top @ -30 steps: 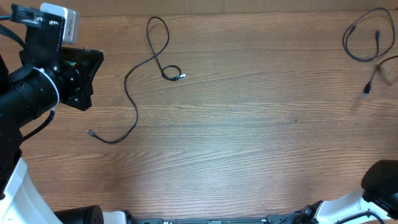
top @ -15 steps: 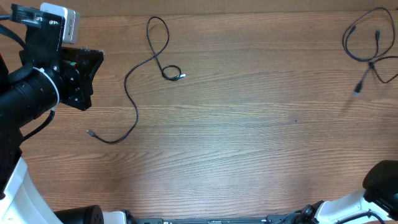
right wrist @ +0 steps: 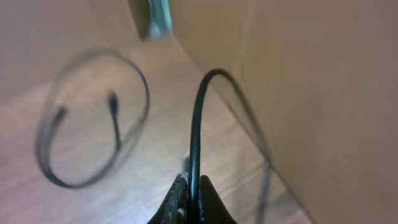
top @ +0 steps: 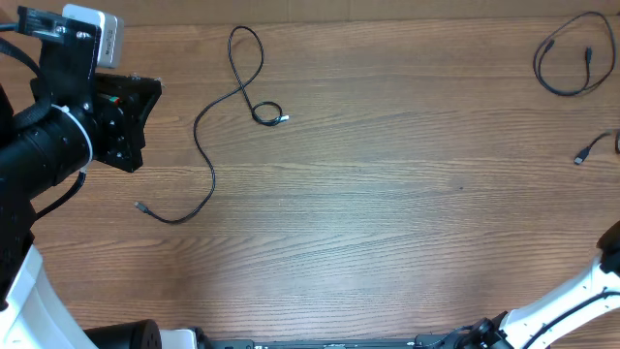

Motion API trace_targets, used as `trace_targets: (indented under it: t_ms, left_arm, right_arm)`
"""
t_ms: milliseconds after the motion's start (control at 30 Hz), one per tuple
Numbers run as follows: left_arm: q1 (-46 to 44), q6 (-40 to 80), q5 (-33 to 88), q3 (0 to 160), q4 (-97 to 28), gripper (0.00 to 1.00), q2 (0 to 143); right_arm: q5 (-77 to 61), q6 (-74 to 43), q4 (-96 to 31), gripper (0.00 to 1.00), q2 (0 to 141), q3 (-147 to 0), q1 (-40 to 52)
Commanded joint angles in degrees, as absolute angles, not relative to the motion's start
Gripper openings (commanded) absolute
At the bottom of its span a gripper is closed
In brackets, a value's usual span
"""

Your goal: Untangle cables

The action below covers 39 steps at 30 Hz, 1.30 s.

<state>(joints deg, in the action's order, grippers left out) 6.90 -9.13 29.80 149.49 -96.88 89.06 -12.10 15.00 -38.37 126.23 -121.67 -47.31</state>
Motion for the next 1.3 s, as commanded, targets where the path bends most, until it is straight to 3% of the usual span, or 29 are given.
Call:
trace_targets:
  t_ms: [0,200,433,700,767,800,833,900,967,1100,1267]
  left_arm:
    - [7.0,-8.5,32.8,149.3,-96.8,0.04,89.6]
    - [7.0,-8.5,33.1,149.3,-96.8,0.04,89.6]
    - [7.0,-8.6,32.6,149.3,-96.8,0.04,89.6]
    - [7.0,-9.2,32.5,149.3,-96.8,0.04,89.6]
    - [7.0,-10.0,32.4,149.3,-96.8,0.04,89.6]
    - [7.0,-10.3,32.4,149.3,-96.8,0.04,89.6]
    - [7.0,-10.3,32.4,149.3,-96.8,0.04,89.6]
    - [7.0,-10.7,32.4,149.3,-96.8,0.04,89.6]
    - [7.0,-10.7,32.4,149.3,-96.8,0.04,89.6]
    - [7.0,-10.7,32.4,149.3,-96.8,0.04,89.6]
    - [7.0,-10.7,32.4,149.3,-96.8,0.04,89.6]
  right_arm:
    - [-10.6,13.0,-39.3,0.04,130.3,-121.9,-48.0]
    - [-10.7,7.4,-41.3,0.04,134.6,-121.9,-48.0]
    - [-19.5,7.2,-41.4,0.04,134.8,-121.9,-45.5]
    - [-17.6,7.3,-41.1,0.04,134.8,-121.9,-40.8]
    - [-17.6,7.3,-40.9,0.16,134.8,-121.9,-39.8]
    - [-17.6,7.3,-40.7,0.37,134.8,-121.9,-39.4]
    - [-17.6,7.3,-40.5,0.67,134.8,-121.9,-39.2]
    - [-17.7,7.3,-40.6,0.93,134.8,-121.9,-38.9]
    - [-17.7,7.2,-41.1,0.97,134.6,-122.0,-38.9]
    - [-18.1,7.2,-43.2,0.87,132.3,-122.6,-38.8]
    - [-18.1,7.1,-44.8,0.89,124.3,-122.9,-38.6]
